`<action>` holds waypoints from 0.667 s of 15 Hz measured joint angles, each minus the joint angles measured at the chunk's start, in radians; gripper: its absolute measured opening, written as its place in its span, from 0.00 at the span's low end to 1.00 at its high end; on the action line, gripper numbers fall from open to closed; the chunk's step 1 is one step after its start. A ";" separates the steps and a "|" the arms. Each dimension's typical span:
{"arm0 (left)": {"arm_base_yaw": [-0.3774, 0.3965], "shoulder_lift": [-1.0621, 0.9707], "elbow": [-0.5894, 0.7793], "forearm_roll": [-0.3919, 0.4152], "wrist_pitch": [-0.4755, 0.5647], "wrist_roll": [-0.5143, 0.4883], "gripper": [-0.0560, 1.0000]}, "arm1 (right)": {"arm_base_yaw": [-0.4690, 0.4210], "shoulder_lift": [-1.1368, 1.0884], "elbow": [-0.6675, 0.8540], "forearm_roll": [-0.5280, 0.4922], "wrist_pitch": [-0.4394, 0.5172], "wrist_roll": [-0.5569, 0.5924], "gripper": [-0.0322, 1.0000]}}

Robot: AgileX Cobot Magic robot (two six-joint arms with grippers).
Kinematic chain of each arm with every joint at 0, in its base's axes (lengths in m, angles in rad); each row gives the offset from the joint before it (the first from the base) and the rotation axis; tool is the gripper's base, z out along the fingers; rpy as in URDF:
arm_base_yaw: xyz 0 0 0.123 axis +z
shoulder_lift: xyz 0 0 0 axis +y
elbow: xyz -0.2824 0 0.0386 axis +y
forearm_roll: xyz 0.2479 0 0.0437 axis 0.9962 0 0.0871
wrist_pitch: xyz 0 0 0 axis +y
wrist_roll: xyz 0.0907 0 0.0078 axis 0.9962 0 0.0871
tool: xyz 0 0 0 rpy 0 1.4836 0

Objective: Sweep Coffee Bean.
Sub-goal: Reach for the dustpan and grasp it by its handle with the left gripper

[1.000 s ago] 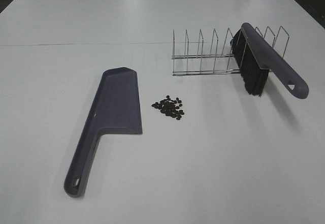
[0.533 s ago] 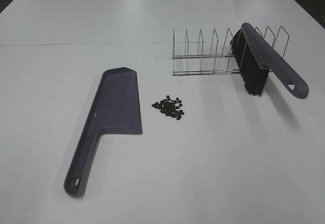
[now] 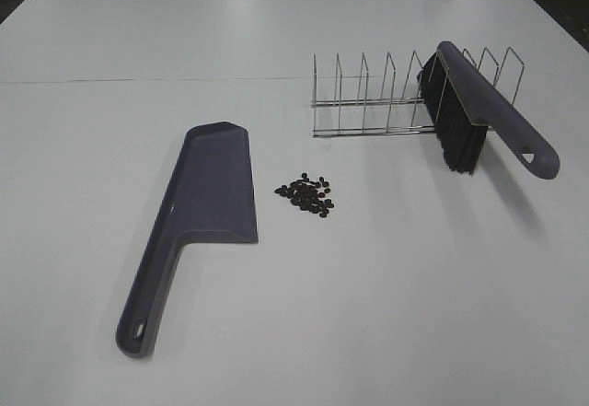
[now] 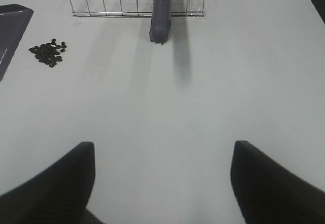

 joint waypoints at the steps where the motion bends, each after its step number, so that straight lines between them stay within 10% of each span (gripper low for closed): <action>1: 0.000 0.000 0.000 0.000 0.000 0.000 0.99 | 0.000 0.000 0.000 0.000 0.000 0.000 0.67; 10: 0.000 0.000 0.000 0.000 0.000 0.000 0.99 | 0.000 0.000 0.000 0.000 0.000 0.000 0.67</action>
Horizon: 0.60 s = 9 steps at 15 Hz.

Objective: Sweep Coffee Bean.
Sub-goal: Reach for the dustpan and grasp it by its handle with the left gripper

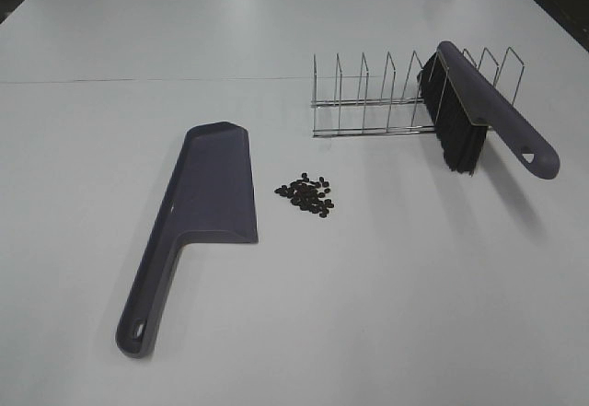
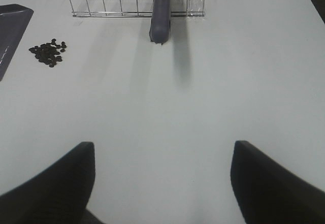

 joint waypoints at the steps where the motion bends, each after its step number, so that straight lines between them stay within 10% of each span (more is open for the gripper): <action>1: 0.000 0.000 0.000 0.000 0.000 0.000 0.99 | 0.000 0.000 0.000 0.000 0.000 0.000 0.67; 9: 0.000 0.000 0.000 0.000 0.000 -0.001 0.99 | 0.000 0.000 0.000 0.000 0.000 0.000 0.67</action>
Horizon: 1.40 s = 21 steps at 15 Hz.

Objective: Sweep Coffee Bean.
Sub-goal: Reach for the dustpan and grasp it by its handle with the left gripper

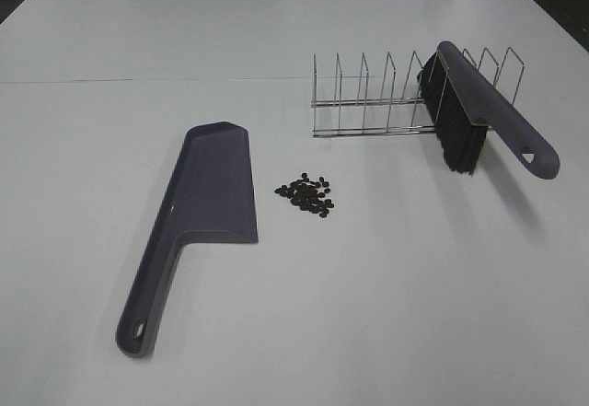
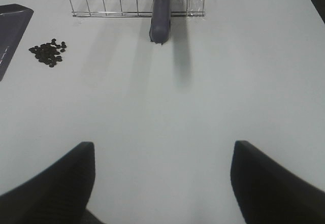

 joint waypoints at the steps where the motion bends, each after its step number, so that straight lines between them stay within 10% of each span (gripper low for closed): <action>1: 0.000 0.000 0.000 0.000 0.000 0.000 0.99 | 0.000 0.000 0.000 0.000 0.000 0.000 0.67; 15: 0.000 0.000 0.000 0.000 0.000 -0.003 0.99 | 0.000 0.000 0.000 0.000 0.000 0.000 0.67; 21: 0.000 0.429 -0.120 0.106 0.131 -0.006 0.99 | 0.000 0.000 0.000 0.000 0.000 0.000 0.67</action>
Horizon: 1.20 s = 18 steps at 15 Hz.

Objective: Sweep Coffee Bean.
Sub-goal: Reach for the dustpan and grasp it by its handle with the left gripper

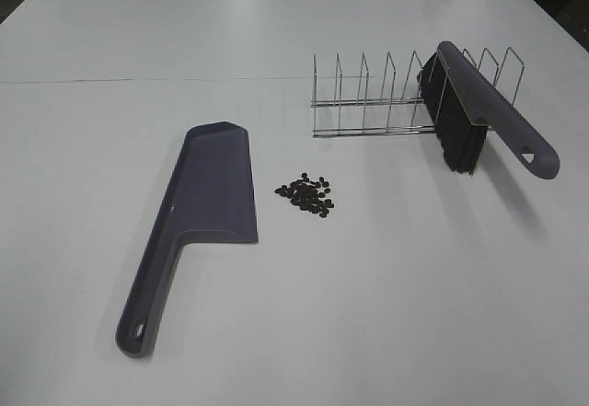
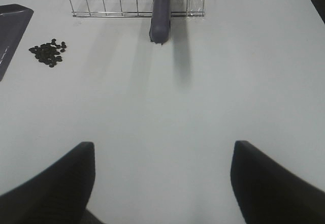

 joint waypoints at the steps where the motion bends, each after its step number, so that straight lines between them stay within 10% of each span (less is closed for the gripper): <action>1: 0.000 0.104 -0.030 0.006 0.005 0.000 0.99 | 0.000 0.000 0.000 0.000 0.000 0.000 0.67; 9: -0.021 0.572 -0.097 -0.102 -0.073 -0.001 0.99 | 0.000 0.000 0.000 0.000 0.000 0.000 0.67; 18: -0.416 1.142 -0.288 -0.012 -0.243 -0.352 0.98 | 0.000 0.000 0.000 0.000 0.000 0.000 0.67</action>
